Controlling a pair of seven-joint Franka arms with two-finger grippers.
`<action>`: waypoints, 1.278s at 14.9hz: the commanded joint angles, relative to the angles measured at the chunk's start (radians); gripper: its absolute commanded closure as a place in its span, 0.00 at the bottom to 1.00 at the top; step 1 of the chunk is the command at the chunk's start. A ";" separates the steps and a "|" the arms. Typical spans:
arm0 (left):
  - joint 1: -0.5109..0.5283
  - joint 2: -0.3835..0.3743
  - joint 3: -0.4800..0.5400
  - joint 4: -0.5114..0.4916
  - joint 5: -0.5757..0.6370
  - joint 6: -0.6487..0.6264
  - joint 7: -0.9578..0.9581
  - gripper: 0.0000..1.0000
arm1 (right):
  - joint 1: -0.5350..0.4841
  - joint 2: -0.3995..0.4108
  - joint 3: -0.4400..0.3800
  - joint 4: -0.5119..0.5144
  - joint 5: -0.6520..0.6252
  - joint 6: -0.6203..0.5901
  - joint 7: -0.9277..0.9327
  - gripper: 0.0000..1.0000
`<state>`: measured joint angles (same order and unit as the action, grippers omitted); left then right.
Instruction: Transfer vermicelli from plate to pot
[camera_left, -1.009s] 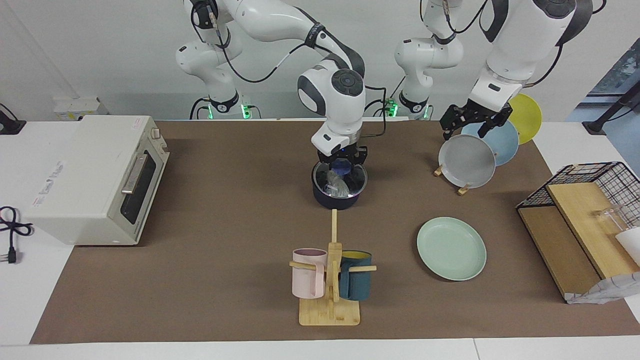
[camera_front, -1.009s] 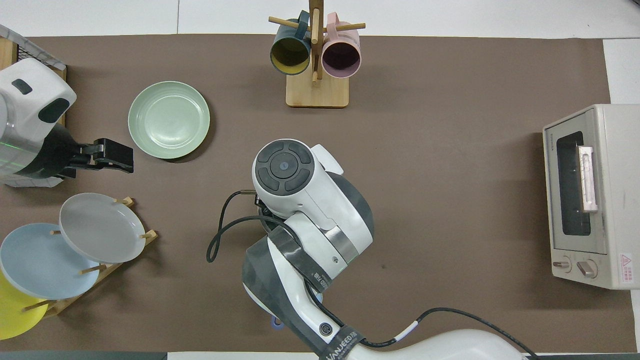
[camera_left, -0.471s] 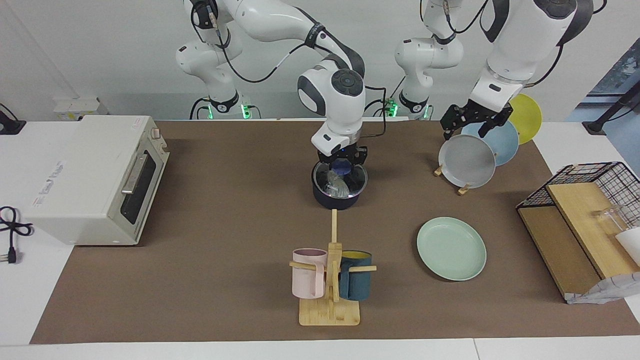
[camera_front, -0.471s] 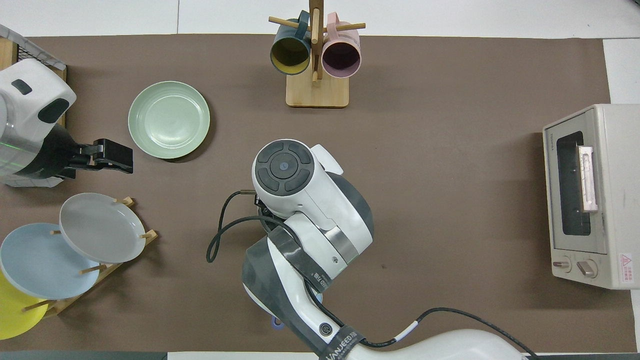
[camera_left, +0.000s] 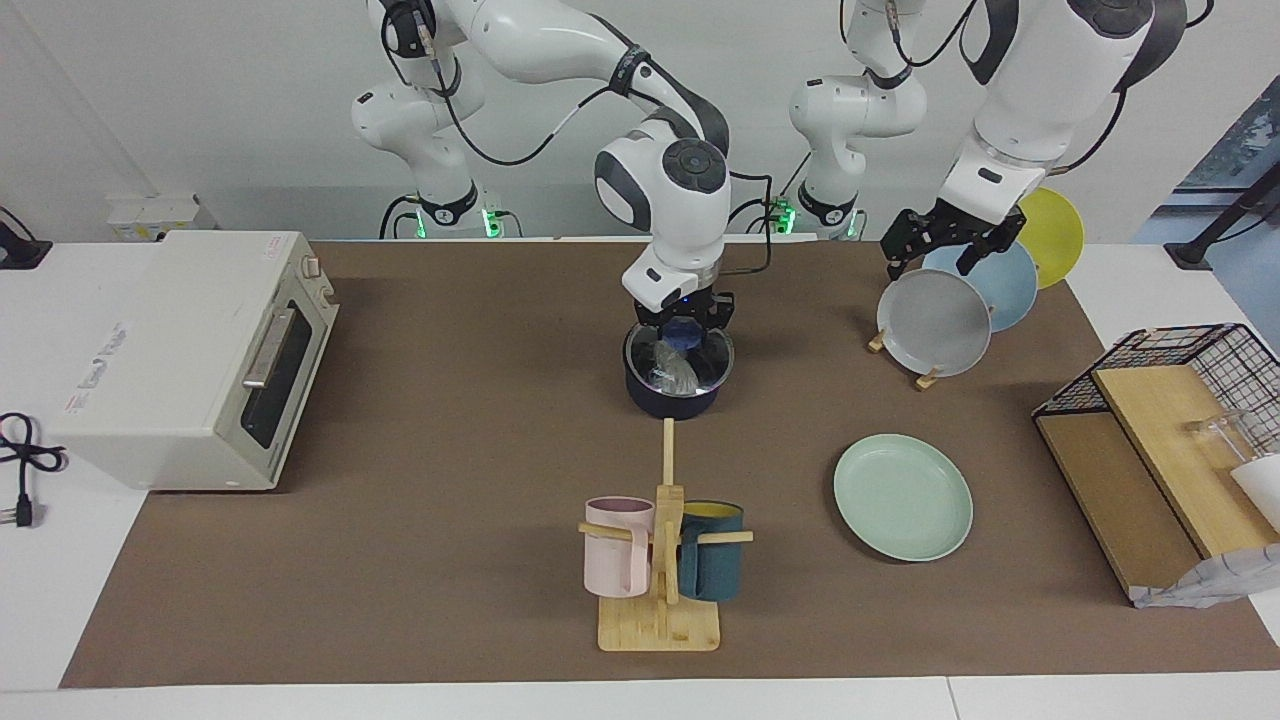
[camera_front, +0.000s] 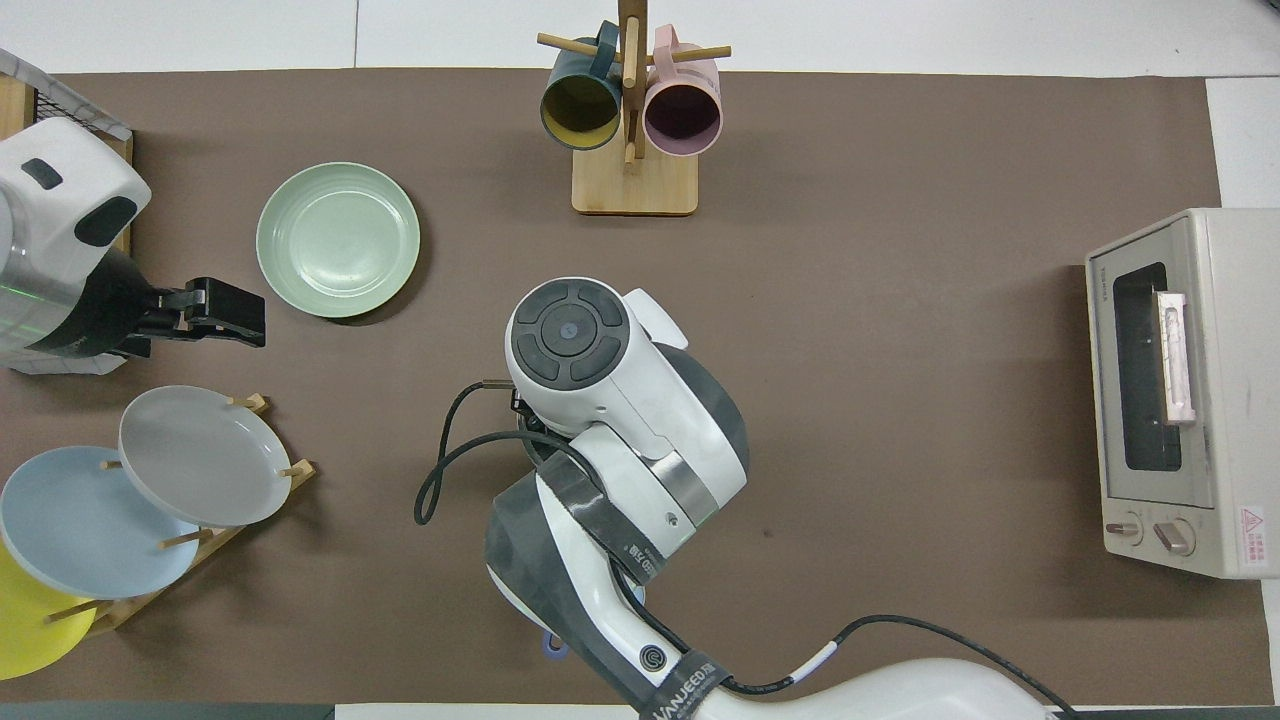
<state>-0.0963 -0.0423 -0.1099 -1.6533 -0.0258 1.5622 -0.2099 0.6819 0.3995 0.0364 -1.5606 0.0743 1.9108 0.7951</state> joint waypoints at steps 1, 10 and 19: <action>0.010 -0.007 -0.002 0.006 -0.008 -0.017 0.006 0.00 | -0.009 -0.008 0.002 -0.029 -0.013 -0.022 -0.025 0.69; 0.010 -0.007 -0.002 0.006 -0.008 -0.017 0.006 0.00 | -0.007 -0.013 0.003 -0.039 -0.031 -0.007 -0.028 0.65; 0.010 -0.007 -0.002 0.006 -0.008 -0.017 0.006 0.00 | -0.015 -0.010 0.003 -0.029 -0.022 0.004 -0.017 0.00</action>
<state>-0.0963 -0.0424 -0.1099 -1.6533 -0.0258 1.5622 -0.2099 0.6829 0.3988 0.0350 -1.5706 0.0545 1.8959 0.7874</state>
